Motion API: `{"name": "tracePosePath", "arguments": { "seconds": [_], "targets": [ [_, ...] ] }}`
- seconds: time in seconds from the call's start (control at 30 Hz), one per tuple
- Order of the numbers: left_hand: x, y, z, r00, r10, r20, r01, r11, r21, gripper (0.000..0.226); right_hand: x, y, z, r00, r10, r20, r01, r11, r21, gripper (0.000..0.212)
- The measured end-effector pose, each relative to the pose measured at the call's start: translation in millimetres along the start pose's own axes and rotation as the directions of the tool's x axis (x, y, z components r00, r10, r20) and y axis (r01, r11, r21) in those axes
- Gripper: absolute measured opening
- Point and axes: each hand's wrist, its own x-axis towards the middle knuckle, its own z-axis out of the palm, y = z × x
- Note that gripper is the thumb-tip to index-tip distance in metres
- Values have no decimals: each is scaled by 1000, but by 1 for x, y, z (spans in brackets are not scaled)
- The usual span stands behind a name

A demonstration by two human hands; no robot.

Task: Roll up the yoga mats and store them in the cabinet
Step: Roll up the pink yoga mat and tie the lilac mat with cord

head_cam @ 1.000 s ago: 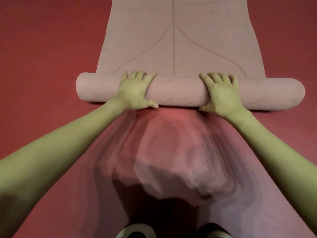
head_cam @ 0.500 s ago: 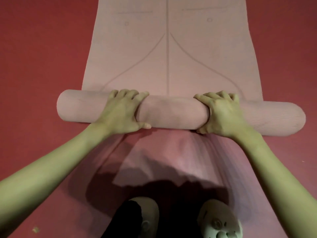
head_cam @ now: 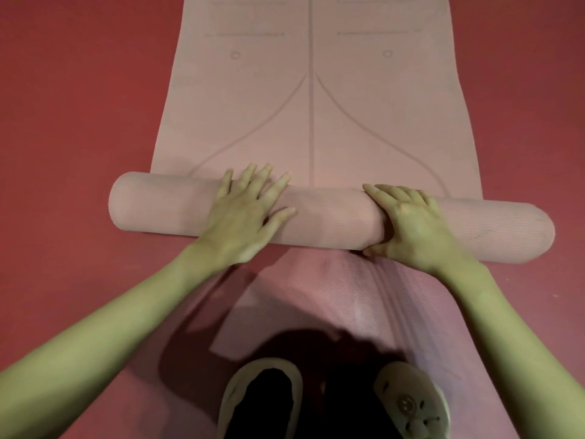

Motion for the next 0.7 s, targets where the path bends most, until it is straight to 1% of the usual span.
{"name": "tracePosePath", "arguments": {
  "seconds": [0.1,0.2,0.23,0.3,0.37,0.47,0.57,0.7],
  "targets": [
    [25,-3,-2,999,-38,8,38,999,4,76,-9,2,8,994,-9,-113,11,1000,19,86],
    [47,-9,-2,997,-73,30,73,997,15,68,-10,0,16,975,3,-220,1,1000,17,73],
    [52,-10,-2,996,-79,35,78,997,14,68,-8,0,18,971,7,-239,-5,1000,10,70],
    [52,-11,-5,997,-73,17,73,997,14,76,0,2,21,963,16,-270,-16,1000,1,64],
    [44,-9,-6,998,-45,-36,46,999,13,80,12,6,21,956,23,-294,-33,999,-30,61],
    [24,-1,0,995,-15,-101,18,999,27,72,35,10,17,948,37,-315,-74,992,-105,61],
    [17,-2,10,990,-36,-134,40,999,31,68,53,11,8,951,92,-296,-130,985,-111,67],
    [31,-10,11,986,-30,-162,38,998,47,64,63,10,4,946,110,-305,-146,984,-101,71]
  ]
}}
